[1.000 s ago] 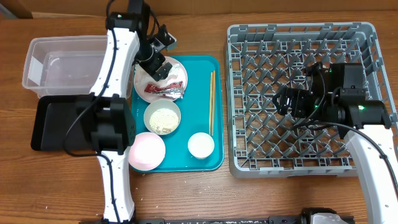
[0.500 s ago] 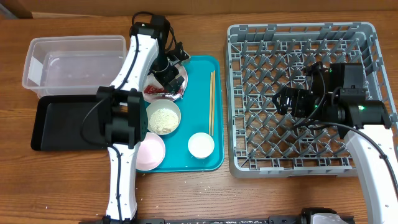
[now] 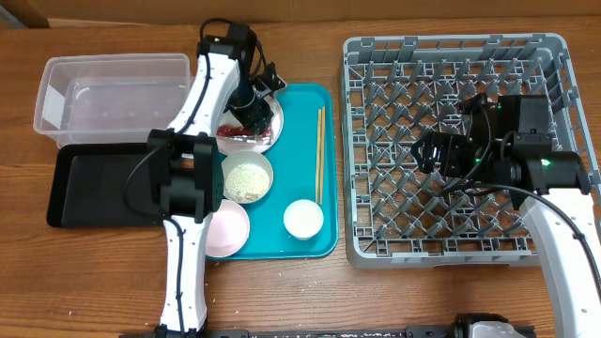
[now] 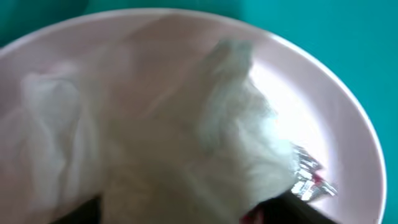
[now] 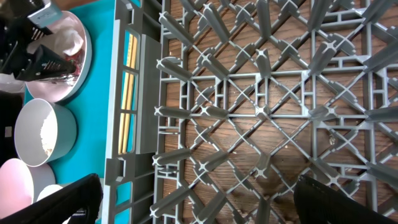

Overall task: Sort waste into correct bins and load items into the dishwasher
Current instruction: 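Reach the left gripper to the white plate and grasp the tissue and wrapper, then carry the tissue and wrapper left and drop them into the clear bin, then grasp the white bowl of rice with the left gripper, then tip the rice bowl over the black tray to pour out rice, then return the emptied white bowl to the teal tray with the left gripper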

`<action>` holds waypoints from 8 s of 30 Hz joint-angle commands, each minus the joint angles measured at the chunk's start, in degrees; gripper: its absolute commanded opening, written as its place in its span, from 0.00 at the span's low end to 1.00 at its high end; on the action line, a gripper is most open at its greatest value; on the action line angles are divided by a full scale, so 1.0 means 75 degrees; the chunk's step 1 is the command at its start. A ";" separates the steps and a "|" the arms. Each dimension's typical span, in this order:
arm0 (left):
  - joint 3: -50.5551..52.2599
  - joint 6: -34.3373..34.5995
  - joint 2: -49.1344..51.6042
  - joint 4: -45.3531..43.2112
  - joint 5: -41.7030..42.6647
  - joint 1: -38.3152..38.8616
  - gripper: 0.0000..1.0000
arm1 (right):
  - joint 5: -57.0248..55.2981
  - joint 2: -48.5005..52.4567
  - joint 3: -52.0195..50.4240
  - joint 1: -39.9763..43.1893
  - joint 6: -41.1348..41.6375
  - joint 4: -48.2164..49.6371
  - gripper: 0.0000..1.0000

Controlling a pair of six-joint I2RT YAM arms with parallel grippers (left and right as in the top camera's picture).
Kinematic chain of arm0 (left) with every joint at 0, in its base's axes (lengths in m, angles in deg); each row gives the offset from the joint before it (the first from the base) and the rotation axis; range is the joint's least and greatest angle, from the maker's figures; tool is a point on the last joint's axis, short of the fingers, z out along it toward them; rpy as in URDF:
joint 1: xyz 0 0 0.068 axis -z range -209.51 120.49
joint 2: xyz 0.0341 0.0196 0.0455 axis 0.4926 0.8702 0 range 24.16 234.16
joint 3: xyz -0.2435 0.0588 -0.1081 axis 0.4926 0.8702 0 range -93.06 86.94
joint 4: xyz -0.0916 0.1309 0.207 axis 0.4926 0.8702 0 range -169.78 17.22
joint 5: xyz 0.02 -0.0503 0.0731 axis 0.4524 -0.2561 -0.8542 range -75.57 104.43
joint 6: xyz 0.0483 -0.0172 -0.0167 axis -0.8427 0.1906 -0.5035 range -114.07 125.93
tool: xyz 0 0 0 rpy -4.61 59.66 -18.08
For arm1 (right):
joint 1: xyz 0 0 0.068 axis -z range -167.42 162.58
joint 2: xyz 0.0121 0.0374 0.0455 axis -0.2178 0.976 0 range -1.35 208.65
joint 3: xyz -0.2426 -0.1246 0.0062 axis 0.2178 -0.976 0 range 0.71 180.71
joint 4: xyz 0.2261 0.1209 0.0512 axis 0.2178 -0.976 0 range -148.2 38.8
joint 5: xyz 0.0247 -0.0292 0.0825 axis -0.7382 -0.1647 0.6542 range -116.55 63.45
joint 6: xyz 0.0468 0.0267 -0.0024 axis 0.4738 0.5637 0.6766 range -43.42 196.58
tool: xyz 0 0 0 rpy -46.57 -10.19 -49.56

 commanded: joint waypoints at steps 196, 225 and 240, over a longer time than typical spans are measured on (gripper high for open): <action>0.6942 0.3404 -0.4648 -0.0901 1.1299 -0.7699 0.04 | 0.0044 -0.0032 0.0169 0.0023 0.0230 -0.0114 1.00; 0.4406 0.4975 -0.6167 -0.1017 0.3800 -0.1888 0.04 | 0.0041 -0.0032 0.0169 0.0023 0.0227 -0.0102 1.00; 0.4479 0.5863 -0.4135 0.0099 -0.0152 0.1445 0.04 | 0.0041 -0.0032 0.0169 0.0023 0.0227 -0.0102 1.00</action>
